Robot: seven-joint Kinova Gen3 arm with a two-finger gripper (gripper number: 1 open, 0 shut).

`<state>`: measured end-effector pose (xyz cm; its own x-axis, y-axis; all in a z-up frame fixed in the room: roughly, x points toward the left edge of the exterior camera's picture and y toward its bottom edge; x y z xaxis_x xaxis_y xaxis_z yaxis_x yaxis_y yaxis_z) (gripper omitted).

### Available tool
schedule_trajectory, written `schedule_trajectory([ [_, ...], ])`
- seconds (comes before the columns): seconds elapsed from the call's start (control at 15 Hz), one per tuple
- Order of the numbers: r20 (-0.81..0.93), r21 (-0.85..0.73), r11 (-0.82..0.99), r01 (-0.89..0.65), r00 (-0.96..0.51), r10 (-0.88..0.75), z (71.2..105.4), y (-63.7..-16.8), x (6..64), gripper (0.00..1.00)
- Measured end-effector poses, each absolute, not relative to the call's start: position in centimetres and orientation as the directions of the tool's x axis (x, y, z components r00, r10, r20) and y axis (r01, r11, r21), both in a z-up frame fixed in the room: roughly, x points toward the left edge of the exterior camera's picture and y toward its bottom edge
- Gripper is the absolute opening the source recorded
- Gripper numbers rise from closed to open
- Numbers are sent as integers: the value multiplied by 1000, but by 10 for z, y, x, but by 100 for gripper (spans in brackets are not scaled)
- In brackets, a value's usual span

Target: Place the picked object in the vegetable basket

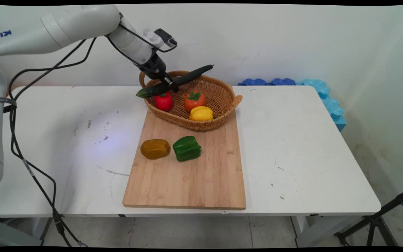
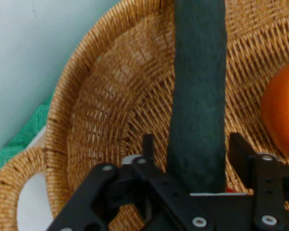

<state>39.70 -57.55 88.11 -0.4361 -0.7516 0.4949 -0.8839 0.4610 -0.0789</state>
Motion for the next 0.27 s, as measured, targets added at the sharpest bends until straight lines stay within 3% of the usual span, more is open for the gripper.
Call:
schedule_trajectory([
  [0.27, 504, -74, 463, -883, -434, -747, 874, -580, 393, 100],
])
